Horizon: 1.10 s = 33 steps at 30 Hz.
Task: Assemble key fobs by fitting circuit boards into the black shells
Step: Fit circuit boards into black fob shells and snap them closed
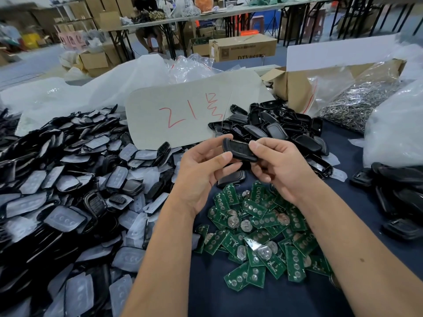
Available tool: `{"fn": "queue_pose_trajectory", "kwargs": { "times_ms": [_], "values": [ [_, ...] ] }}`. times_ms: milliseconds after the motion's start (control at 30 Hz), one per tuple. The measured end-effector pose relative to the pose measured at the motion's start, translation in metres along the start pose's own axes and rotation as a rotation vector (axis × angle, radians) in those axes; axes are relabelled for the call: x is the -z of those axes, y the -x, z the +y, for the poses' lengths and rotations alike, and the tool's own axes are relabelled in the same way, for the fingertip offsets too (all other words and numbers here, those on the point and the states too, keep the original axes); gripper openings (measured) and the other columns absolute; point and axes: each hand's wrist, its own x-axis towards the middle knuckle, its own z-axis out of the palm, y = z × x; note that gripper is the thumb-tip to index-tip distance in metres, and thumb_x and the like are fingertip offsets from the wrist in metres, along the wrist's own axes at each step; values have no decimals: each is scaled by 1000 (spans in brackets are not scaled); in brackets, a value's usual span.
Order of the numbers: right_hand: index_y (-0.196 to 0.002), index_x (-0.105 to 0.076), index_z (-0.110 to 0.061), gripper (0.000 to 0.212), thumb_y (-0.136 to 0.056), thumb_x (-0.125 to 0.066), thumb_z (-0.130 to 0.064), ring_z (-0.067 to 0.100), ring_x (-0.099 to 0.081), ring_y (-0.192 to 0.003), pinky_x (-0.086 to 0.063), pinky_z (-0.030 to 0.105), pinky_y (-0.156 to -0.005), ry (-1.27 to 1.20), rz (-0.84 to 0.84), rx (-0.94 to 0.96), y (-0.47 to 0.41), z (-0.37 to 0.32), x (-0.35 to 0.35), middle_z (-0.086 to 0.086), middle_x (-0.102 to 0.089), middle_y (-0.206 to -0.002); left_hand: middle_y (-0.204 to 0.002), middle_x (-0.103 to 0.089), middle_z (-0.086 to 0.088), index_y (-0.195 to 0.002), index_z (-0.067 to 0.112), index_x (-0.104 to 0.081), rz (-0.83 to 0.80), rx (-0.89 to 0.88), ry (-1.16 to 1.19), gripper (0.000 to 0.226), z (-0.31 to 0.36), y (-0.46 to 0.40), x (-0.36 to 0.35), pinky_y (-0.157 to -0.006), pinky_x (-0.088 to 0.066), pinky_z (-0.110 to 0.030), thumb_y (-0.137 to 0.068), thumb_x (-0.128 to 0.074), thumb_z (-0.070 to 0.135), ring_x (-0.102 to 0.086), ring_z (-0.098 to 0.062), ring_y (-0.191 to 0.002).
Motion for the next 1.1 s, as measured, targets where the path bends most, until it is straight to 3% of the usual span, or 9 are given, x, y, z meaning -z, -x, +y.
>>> {"fn": "queue_pose_trajectory", "kwargs": {
  "times_ms": [133,333,567,667,767,900,1100],
  "values": [
    [-79,-73,-17,21,-99,-69,-21,27,-47,-54,-36,23,-38,187,59,99,0,1,-4,18,-57,-66,-95,-72,-19,-106,8,-79,101,-19,-59,33,-6,-2,-1,-78,-62,-27,-74,-79,4,-77,-27,-94],
    [-68,-66,-18,33,-102,-66,-16,9,-39,-38,-27,16,-36,217,71,83,1,-1,-3,1,-50,-50,-112,-54,-27,-100,12,-82,89,-12,-97,27,-7,-2,-2,-77,-62,-27,-73,-79,5,-77,-27,-90],
    [-58,-60,-22,44,-101,-65,-16,13,-25,-38,-19,17,-39,183,45,37,3,-7,0,3,-39,-49,-111,-60,-29,-106,5,-77,114,37,-93,34,-7,0,-6,-76,-62,-27,-72,-77,4,-77,-28,-91],
    [-59,-57,-22,44,-101,-65,-17,13,-29,-37,-20,15,-39,172,22,-15,3,-7,4,4,-41,-50,-108,-73,-28,-117,1,-70,129,86,-78,44,-6,0,-6,-76,-62,-27,-73,-76,2,-77,-32,-95],
    [-63,-54,-19,41,-102,-64,-20,11,-35,-37,-20,14,-37,193,-1,-54,3,-7,6,3,-44,-54,-105,-75,-28,-124,5,-66,130,126,-47,48,-4,0,-6,-77,-63,-28,-77,-74,-2,-77,-31,-93],
    [-90,-59,4,33,-105,-60,-25,13,-47,-41,-29,17,-33,168,-61,-30,4,-6,6,7,-56,-63,-107,-75,-27,-122,5,-65,142,143,-44,38,-4,0,-4,-75,-62,-27,-89,-67,-13,-77,-32,-93],
    [-94,-69,-6,7,-94,-76,-8,27,-64,-56,-46,28,-41,376,-39,129,4,-4,6,11,-63,-80,-111,-71,-25,-110,12,-61,253,-23,-291,40,-12,-2,-3,-77,-64,-36,-85,-70,-19,-77,-36,-90]
  ]
}}
